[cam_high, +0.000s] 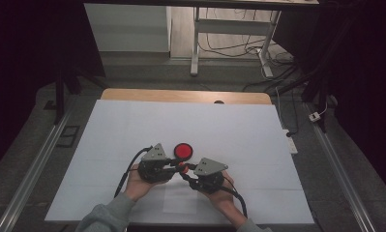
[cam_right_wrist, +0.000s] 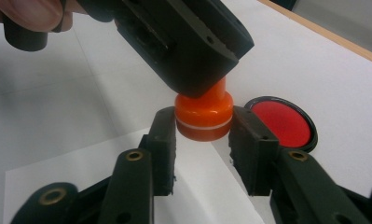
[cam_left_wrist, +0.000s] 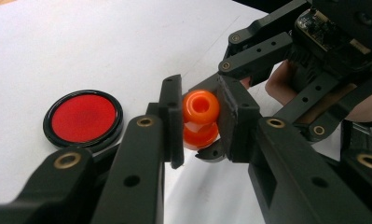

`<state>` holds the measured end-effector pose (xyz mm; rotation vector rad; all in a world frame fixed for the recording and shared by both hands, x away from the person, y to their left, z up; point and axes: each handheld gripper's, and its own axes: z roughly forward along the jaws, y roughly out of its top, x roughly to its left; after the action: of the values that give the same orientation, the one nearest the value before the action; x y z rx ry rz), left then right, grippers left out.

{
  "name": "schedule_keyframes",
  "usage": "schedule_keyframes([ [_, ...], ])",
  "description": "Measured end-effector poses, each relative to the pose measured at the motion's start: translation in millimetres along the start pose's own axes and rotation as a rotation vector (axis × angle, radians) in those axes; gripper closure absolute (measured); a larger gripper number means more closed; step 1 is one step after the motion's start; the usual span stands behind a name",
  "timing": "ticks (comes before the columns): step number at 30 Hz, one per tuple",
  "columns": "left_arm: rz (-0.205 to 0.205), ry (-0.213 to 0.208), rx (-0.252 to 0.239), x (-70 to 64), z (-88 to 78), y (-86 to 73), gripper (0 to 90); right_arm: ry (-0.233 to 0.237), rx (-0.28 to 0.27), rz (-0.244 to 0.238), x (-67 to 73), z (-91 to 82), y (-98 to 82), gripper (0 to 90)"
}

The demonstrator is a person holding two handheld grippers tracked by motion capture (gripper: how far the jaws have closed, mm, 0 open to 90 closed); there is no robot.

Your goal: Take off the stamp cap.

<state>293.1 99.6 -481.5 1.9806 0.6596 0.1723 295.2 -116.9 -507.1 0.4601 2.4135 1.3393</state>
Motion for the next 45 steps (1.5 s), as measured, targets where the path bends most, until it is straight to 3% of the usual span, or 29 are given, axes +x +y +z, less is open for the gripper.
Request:
schedule_keyframes([
  [24,0.018,0.01,-0.018,-1.9,-0.8,-0.6,72.5,-0.017,-0.008,-0.005,2.0,-1.4,-0.2,64.3],
  [45,0.026,0.006,-0.027,-2.7,-2.1,-1.1,72.8,0.002,-0.022,0.0,1.3,-2.1,-1.3,64.4],
])
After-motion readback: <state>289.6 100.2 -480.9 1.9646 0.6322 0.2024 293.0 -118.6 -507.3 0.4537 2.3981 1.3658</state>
